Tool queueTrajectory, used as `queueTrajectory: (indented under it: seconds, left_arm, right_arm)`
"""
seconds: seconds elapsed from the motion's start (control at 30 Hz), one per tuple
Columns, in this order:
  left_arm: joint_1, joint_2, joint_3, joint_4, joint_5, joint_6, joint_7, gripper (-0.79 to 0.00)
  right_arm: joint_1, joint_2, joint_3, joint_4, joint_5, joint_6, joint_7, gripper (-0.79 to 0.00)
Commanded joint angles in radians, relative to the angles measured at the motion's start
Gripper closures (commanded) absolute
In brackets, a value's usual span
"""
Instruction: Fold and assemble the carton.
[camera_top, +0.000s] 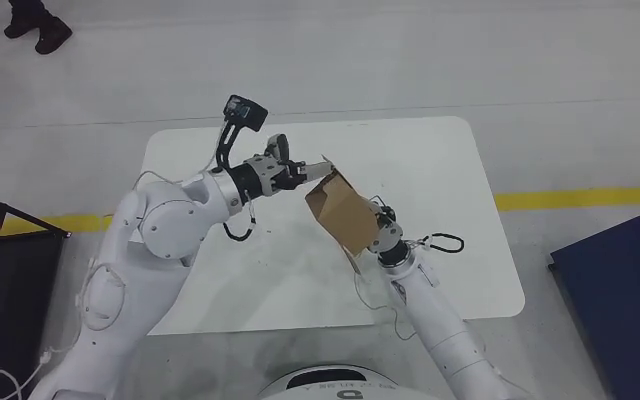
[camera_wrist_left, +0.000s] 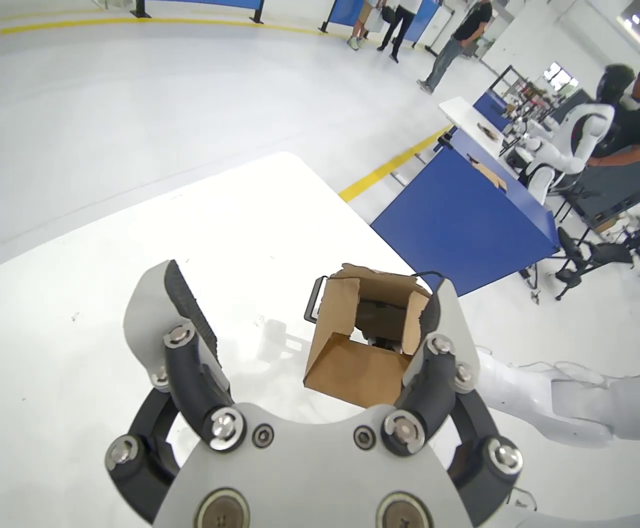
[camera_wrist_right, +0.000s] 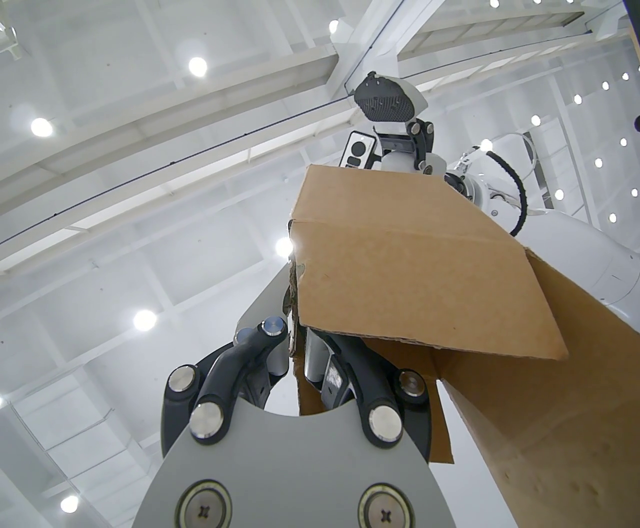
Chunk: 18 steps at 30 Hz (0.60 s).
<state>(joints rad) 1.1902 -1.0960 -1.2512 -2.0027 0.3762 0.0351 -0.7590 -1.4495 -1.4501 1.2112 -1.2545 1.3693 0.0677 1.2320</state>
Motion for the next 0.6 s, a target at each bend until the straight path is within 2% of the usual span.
queueTrajectory:
  seconds: [0.0,0.03,0.1,0.13,0.17,0.3,0.37,0.43,0.57]
  left_arm:
    - [0.015,-0.003,-0.062,0.036,-0.324,0.046,0.035,-0.785]
    - [0.023,-0.002,-0.092,0.051,-0.401,0.07,0.022,-0.785]
    - [0.031,-0.003,-0.142,0.082,-0.607,0.194,-0.048,-0.785]
    - [0.028,0.0,-0.166,0.093,-0.651,0.236,-0.074,-0.785]
    - [0.033,0.0,-0.176,0.114,-0.742,0.312,-0.122,-0.785]
    - [0.002,0.006,-0.196,0.146,-0.907,0.469,-0.267,-0.785]
    - [-0.009,0.007,-0.193,0.167,-0.953,0.503,-0.289,-0.785]
    - [-0.02,0.009,-0.158,0.179,-0.94,0.546,-0.314,-0.785]
    - [-0.04,0.009,-0.092,0.205,-0.915,0.548,-0.318,-0.785]
  right_arm:
    - [-0.002,0.003,0.0,-0.007,-0.054,-0.035,-0.022,0.0]
    - [-0.005,0.005,0.0,-0.009,-0.089,-0.055,-0.016,0.0]
    - [-0.01,0.01,0.004,-0.004,-0.154,-0.108,0.01,0.0]
    - [-0.011,0.012,0.009,-0.002,-0.168,-0.131,0.026,0.0]
    - [-0.01,0.014,0.014,0.006,-0.197,-0.166,0.036,0.0]
    - [-0.002,0.017,0.022,0.03,-0.253,-0.259,0.064,0.0]
    - [0.003,0.019,0.031,0.036,-0.282,-0.31,0.066,0.0]
    - [0.006,0.021,0.034,0.039,-0.31,-0.345,0.063,0.0]
    - [0.006,0.023,0.037,0.034,-0.324,-0.36,0.062,0.0]
